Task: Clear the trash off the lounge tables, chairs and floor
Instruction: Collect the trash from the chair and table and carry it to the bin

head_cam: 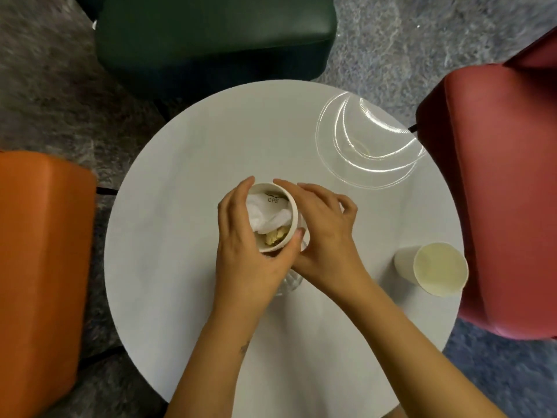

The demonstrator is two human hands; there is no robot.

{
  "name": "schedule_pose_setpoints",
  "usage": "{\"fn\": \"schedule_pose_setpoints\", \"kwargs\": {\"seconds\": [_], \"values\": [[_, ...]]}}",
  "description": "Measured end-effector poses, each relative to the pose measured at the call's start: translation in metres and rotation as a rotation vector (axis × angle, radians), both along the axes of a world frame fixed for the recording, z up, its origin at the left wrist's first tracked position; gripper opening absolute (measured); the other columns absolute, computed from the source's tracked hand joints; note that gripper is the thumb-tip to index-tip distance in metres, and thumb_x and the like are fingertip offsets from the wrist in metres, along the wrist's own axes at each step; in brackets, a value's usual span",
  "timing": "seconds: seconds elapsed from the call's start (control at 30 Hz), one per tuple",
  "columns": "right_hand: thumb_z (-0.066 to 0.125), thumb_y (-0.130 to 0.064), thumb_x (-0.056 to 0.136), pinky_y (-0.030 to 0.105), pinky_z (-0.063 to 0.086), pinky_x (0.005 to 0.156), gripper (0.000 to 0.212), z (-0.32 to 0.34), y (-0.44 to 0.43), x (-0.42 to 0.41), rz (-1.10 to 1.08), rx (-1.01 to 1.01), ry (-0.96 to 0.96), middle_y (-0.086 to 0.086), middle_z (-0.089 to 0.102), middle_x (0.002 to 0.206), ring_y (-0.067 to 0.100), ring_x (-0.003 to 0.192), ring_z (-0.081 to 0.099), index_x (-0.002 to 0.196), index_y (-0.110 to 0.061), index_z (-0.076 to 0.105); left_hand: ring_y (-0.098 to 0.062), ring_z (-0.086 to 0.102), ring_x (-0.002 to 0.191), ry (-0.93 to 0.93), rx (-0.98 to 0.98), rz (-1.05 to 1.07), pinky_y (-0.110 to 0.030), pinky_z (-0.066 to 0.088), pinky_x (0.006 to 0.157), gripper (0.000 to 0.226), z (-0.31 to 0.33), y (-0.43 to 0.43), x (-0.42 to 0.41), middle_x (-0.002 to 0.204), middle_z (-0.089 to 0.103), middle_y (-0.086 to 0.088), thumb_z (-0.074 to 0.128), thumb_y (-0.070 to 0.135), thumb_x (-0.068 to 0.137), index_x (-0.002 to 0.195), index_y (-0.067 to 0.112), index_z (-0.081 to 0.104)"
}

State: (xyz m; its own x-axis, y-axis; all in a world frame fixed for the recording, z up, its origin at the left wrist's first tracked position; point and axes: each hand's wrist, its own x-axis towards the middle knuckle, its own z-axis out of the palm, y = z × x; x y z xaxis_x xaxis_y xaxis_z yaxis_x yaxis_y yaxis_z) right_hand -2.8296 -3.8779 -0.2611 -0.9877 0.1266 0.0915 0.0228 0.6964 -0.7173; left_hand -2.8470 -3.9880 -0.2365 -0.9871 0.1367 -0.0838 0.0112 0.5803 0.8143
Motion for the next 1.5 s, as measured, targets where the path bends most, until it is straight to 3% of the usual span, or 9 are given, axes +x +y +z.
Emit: {"fn": "schedule_pose_setpoints", "kwargs": {"seconds": [0.3, 0.47, 0.8, 0.97, 1.03, 1.13, 1.23, 1.33, 1.5], "values": [[0.084, -0.037, 0.059, 0.035, 0.02, 0.096, 0.087, 0.009, 0.077, 0.073, -0.203, 0.213, -0.143, 0.002, 0.055, 0.129, 0.025, 0.126, 0.045, 0.134, -0.015, 0.045, 0.012, 0.033, 0.101, -0.008, 0.019, -0.121, 0.009, 0.026, 0.082, 0.08, 0.006, 0.039, 0.033, 0.121, 0.038, 0.013, 0.079, 0.032, 0.065, 0.134, 0.019, 0.04], [0.086, -0.038, 0.055, 0.021, 0.01, 0.093, 0.094, -0.006, 0.112, 0.119, -0.343, 0.21, -0.192, -0.002, 0.047, 0.136, 0.019, 0.132, 0.03, 0.136, -0.021, 0.041, 0.013, 0.036, 0.099, 0.006, 0.064, -0.185, 0.008, 0.025, 0.082, 0.079, 0.009, 0.062, 0.054, 0.117, 0.041, 0.012, 0.082, 0.027, 0.064, 0.131, 0.015, 0.043], [0.079, -0.025, 0.065, 0.022, 0.021, 0.102, 0.083, -0.034, 0.115, 0.128, -0.549, -0.189, -0.185, -0.009, 0.057, 0.118, 0.018, 0.112, 0.048, 0.135, -0.028, 0.034, 0.015, 0.041, 0.11, -0.005, 0.173, -0.29, -0.003, 0.036, 0.088, 0.073, 0.021, 0.101, 0.076, 0.119, 0.043, 0.023, 0.068, 0.049, 0.063, 0.127, 0.035, 0.034], [0.066, -0.039, 0.064, 0.014, 0.017, 0.097, 0.083, -0.015, 0.129, 0.145, -0.504, -0.238, -0.053, -0.031, 0.048, 0.105, -0.018, 0.1, 0.04, 0.131, -0.044, 0.017, 0.023, 0.037, 0.107, -0.005, 0.1, -0.419, 0.003, 0.029, 0.086, 0.075, 0.012, 0.135, 0.089, 0.118, 0.041, 0.023, 0.075, 0.035, 0.064, 0.128, 0.031, 0.037], [0.071, -0.034, 0.065, 0.017, 0.018, 0.101, 0.091, -0.016, 0.144, 0.156, -0.505, -0.263, -0.026, -0.029, 0.049, 0.11, -0.01, 0.108, 0.044, 0.136, -0.041, 0.015, 0.024, 0.035, 0.107, -0.01, 0.042, -0.511, 0.006, 0.027, 0.085, 0.079, 0.006, 0.156, 0.099, 0.12, 0.038, 0.019, 0.08, 0.028, 0.065, 0.13, 0.029, 0.036], [0.073, -0.03, 0.07, 0.041, 0.037, 0.101, 0.09, -0.016, 0.169, 0.175, -0.541, -0.41, 0.013, -0.023, 0.05, 0.119, 0.019, 0.115, 0.048, 0.136, -0.05, 0.014, 0.012, 0.033, 0.114, -0.022, -0.044, -0.659, 0.005, 0.028, 0.087, 0.079, 0.002, 0.195, 0.117, 0.127, 0.031, 0.016, 0.075, 0.03, 0.07, 0.134, 0.034, 0.03], [0.069, -0.033, 0.071, 0.033, 0.047, 0.094, 0.083, -0.015, 0.205, 0.196, -0.607, -0.535, 0.083, -0.023, 0.054, 0.12, 0.011, 0.112, 0.055, 0.133, -0.054, 0.018, -0.004, 0.028, 0.131, -0.012, -0.146, -0.773, -0.011, 0.033, 0.095, 0.082, -0.001, 0.237, 0.135, 0.144, 0.023, 0.008, 0.059, 0.044, 0.072, 0.143, 0.033, 0.019], [0.069, -0.032, 0.072, 0.023, 0.047, 0.09, 0.081, -0.021, 0.26, 0.221, -0.66, -0.589, 0.079, -0.022, 0.057, 0.118, 0.004, 0.109, 0.058, 0.134, -0.051, 0.02, 0.01, 0.018, 0.13, -0.061, -0.127, -0.841, -0.008, 0.028, 0.097, 0.081, -0.002, 0.292, 0.154, 0.148, 0.016, 0.012, 0.057, 0.047, 0.074, 0.139, 0.044, 0.009], [0.072, -0.038, 0.068, 0.036, 0.049, 0.092, 0.084, -0.037, 0.363, 0.266, -0.719, -0.614, -0.02, -0.026, 0.056, 0.119, 0.002, 0.108, 0.058, 0.129, -0.058, 0.018, 0.031, 0.027, 0.108, -0.158, 0.002, -0.742, 0.009, 0.023, 0.082, 0.088, -0.014, 0.401, 0.198, 0.121, 0.036, 0.016, 0.076, 0.033, 0.069, 0.142, 0.021, 0.028]]}}
